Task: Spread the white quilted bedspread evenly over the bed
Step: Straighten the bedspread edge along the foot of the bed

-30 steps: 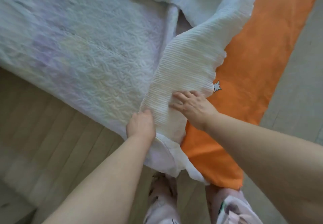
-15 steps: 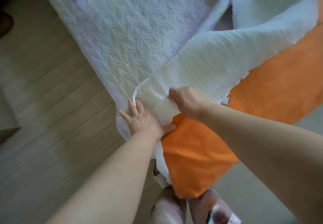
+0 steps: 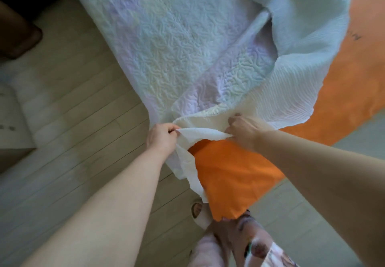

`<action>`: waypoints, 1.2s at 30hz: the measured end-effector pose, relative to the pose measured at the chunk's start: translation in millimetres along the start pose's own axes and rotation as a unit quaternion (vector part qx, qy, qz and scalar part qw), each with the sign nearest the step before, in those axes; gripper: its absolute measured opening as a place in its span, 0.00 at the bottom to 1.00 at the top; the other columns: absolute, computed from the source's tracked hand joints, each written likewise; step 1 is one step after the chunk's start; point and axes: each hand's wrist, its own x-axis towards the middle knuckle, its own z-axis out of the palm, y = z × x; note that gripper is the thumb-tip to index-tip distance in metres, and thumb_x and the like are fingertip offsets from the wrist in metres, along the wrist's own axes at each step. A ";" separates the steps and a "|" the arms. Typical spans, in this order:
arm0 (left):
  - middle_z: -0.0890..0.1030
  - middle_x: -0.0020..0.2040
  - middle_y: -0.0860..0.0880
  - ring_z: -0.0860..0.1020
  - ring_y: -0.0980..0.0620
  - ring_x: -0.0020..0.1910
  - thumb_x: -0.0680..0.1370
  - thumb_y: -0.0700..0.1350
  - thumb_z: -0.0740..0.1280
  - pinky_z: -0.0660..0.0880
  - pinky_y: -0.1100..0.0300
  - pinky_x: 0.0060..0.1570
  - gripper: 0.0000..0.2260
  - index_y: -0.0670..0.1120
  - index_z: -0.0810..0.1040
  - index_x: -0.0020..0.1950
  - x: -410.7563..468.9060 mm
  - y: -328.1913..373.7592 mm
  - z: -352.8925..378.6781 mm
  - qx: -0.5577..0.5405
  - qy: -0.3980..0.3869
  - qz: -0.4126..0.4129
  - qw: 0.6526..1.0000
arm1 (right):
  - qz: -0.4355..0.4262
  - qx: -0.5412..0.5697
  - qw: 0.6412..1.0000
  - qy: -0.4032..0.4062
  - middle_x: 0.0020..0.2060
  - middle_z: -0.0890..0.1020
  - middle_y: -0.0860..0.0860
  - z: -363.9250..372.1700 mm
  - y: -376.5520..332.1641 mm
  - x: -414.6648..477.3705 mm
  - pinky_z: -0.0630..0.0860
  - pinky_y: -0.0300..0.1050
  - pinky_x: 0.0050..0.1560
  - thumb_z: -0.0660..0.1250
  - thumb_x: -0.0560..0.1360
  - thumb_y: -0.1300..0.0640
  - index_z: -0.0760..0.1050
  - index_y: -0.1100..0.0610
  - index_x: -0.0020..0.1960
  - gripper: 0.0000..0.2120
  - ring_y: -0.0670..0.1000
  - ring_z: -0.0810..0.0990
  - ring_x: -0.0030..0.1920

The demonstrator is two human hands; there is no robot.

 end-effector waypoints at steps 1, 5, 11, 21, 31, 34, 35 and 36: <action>0.82 0.51 0.51 0.77 0.50 0.49 0.79 0.46 0.64 0.73 0.59 0.46 0.08 0.52 0.83 0.52 -7.4 -3.5 1.6 -0.015 -0.008 -0.002 1.000 | -0.009 -0.011 1.000 0.028 0.61 0.74 0.49 5.6 -4.3 -9.2 0.67 0.45 0.61 0.60 0.80 0.52 0.77 0.50 0.61 0.13 0.53 0.69 0.66; 0.80 0.47 0.51 0.77 0.49 0.49 0.79 0.46 0.64 0.71 0.60 0.46 0.07 0.52 0.82 0.49 -33.4 -21.1 16.1 0.014 -0.061 0.009 0.998 | -0.025 -0.021 0.993 0.110 0.67 0.73 0.46 24.8 -15.6 -45.5 0.56 0.45 0.73 0.58 0.77 0.61 0.74 0.50 0.65 0.18 0.50 0.65 0.72; 0.75 0.40 0.47 0.72 0.47 0.43 0.78 0.37 0.60 0.68 0.59 0.40 0.15 0.50 0.70 0.33 -69.4 -38.7 36.4 -0.142 -0.025 0.004 0.989 | 0.034 0.011 0.998 0.058 0.51 0.78 0.52 24.6 -31.9 -96.8 0.68 0.46 0.43 0.55 0.77 0.65 0.70 0.54 0.59 0.14 0.57 0.78 0.53; 0.80 0.50 0.41 0.76 0.43 0.52 0.80 0.42 0.61 0.62 0.60 0.40 0.08 0.43 0.78 0.46 -185.5 -50.4 90.9 0.103 -0.139 0.072 0.982 | 0.039 -0.013 0.996 -0.084 0.62 0.78 0.52 61.9 -20.3 -163.3 0.71 0.44 0.63 0.59 0.79 0.57 0.75 0.48 0.65 0.16 0.55 0.75 0.64; 0.79 0.52 0.40 0.77 0.41 0.54 0.79 0.41 0.59 0.63 0.59 0.41 0.08 0.44 0.77 0.44 -256.0 -34.1 166.4 0.219 -0.152 0.049 0.962 | 0.009 -0.021 0.996 -0.086 0.59 0.80 0.53 102.6 -3.2 -236.1 0.72 0.44 0.57 0.58 0.80 0.55 0.78 0.50 0.61 0.13 0.55 0.77 0.61; 0.78 0.53 0.39 0.76 0.40 0.53 0.79 0.41 0.59 0.62 0.59 0.41 0.07 0.46 0.74 0.44 -261.0 -40.4 172.7 0.245 -0.158 0.035 0.956 | 0.011 -0.011 0.995 -0.096 0.58 0.80 0.53 118.4 -8.0 -236.5 0.73 0.44 0.56 0.58 0.80 0.57 0.78 0.50 0.60 0.14 0.56 0.77 0.59; 0.78 0.55 0.39 0.76 0.40 0.55 0.79 0.40 0.58 0.63 0.59 0.42 0.07 0.46 0.76 0.46 -260.8 -41.9 173.5 0.255 -0.158 0.030 0.953 | 0.012 -0.007 0.995 -0.097 0.58 0.80 0.53 122.8 -9.9 -235.0 0.74 0.45 0.56 0.59 0.79 0.58 0.78 0.51 0.60 0.14 0.56 0.77 0.59; 0.77 0.58 0.39 0.76 0.40 0.58 0.79 0.40 0.58 0.63 0.59 0.43 0.09 0.45 0.77 0.50 -259.5 -42.5 174.9 0.269 -0.157 0.028 0.950 | 0.014 -0.006 0.995 -0.099 0.58 0.79 0.53 126.5 -11.5 -232.9 0.74 0.45 0.57 0.59 0.79 0.59 0.78 0.51 0.61 0.14 0.57 0.77 0.59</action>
